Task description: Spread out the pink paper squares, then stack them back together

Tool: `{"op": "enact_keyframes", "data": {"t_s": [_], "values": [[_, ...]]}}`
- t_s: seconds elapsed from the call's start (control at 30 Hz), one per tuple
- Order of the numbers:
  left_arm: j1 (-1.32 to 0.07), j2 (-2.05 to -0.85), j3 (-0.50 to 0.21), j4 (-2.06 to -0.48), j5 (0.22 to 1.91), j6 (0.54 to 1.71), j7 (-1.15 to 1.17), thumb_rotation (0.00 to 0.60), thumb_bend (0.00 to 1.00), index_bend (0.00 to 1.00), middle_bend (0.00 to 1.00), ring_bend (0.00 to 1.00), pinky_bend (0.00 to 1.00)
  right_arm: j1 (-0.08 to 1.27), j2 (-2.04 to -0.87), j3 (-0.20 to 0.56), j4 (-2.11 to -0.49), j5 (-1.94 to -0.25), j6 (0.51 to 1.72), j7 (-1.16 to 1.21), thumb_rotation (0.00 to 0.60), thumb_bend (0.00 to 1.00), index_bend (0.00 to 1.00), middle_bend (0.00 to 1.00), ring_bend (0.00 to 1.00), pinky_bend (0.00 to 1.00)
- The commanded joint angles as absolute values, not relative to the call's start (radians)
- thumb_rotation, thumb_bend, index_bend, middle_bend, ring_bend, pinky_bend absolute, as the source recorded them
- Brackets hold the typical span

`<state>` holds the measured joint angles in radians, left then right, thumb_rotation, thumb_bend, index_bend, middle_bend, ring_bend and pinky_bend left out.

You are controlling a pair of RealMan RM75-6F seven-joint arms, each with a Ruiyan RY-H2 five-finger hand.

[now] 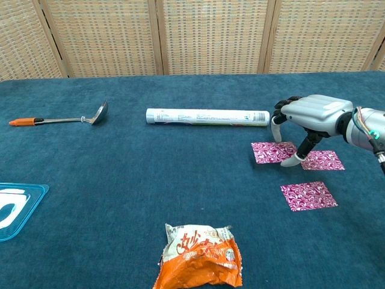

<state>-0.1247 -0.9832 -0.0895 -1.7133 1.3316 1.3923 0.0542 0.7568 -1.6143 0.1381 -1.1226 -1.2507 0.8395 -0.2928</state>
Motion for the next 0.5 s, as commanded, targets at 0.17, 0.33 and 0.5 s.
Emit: {"op": "enact_keyframes", "data": {"t_s": [0.17, 0.33, 0.5], "values": [[-0.125, -0.982, -0.088, -1.72, 1.337, 1.395, 0.06, 0.597, 0.12, 0.15, 0.0, 0.0, 0.0, 0.737, -1.584, 0.133, -1.113, -1.237, 0.845, -0.286, 0.6, 0.6, 0.45, 0.25, 0.0, 0.0], [-0.126, -0.982, -0.087, -1.727, 1.341, 1.396, 0.069, 0.595, 0.12, 0.15, 0.0, 0.0, 0.0, 0.718, -1.562, 0.119, -1.092, -1.235, 0.844, -0.275, 0.6, 0.6, 0.45, 0.25, 0.0, 0.0], [-0.125, -0.98, -0.086, -1.734, 1.341, 1.399, 0.075, 0.596, 0.12, 0.15, 0.0, 0.0, 0.0, 0.703, -1.549, 0.105, -1.067, -1.237, 0.837, -0.262, 0.6, 0.6, 0.45, 0.25, 0.0, 0.0]]}}
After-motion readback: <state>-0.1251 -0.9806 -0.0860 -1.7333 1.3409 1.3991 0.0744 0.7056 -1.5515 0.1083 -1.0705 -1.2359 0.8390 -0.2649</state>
